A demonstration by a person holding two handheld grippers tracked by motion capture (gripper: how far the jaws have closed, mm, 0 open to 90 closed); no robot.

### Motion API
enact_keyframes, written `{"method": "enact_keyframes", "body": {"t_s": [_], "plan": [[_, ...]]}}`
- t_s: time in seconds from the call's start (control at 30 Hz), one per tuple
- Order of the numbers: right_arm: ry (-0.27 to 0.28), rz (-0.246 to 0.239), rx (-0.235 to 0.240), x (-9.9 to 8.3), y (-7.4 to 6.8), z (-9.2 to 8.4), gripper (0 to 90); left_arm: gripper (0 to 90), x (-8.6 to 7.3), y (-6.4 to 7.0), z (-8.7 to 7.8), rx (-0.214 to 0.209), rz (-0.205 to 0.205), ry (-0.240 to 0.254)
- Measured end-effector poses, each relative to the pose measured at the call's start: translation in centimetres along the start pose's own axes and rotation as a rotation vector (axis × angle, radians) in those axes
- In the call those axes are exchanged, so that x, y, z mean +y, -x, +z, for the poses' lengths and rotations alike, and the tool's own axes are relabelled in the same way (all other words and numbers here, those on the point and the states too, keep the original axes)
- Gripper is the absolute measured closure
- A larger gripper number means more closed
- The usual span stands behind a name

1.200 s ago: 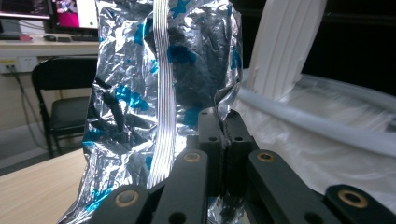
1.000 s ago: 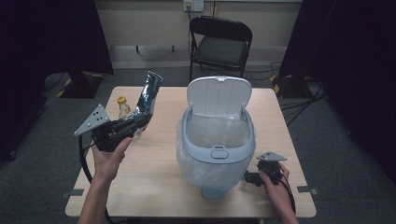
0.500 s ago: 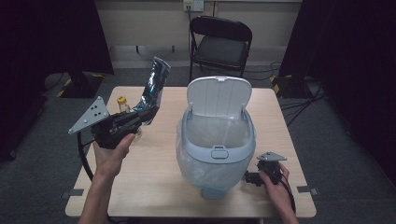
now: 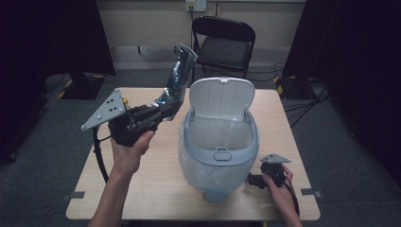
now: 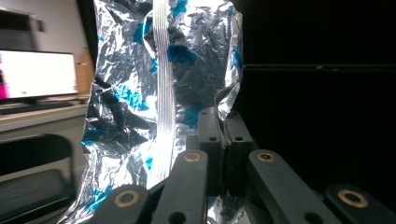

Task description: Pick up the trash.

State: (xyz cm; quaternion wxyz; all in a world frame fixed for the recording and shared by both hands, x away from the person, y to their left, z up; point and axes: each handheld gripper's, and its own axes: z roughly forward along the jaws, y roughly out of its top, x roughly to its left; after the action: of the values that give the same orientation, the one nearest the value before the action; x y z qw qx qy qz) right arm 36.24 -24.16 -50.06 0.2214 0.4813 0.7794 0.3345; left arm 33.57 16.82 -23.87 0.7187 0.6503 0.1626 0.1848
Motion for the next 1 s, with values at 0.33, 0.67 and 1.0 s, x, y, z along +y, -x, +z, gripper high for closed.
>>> {"method": "enact_keyframes", "body": {"t_s": [0.33,0.67,1.0], "plan": [[0.000,0.000,0.000,0.0,0.0,0.0,9.9,88.6,0.5,1.4,2.8,-0.120,-0.016,-0.014],[0.000,0.000,0.000,0.0,0.0,0.0,9.9,87.6,-0.8,1.1,5.8,-0.161,-0.046,-0.114],[0.000,0.001,0.000,0.0,0.0,0.0,9.9,84.4,-2.2,0.7,7.0,-0.155,-0.085,-0.163]]}}
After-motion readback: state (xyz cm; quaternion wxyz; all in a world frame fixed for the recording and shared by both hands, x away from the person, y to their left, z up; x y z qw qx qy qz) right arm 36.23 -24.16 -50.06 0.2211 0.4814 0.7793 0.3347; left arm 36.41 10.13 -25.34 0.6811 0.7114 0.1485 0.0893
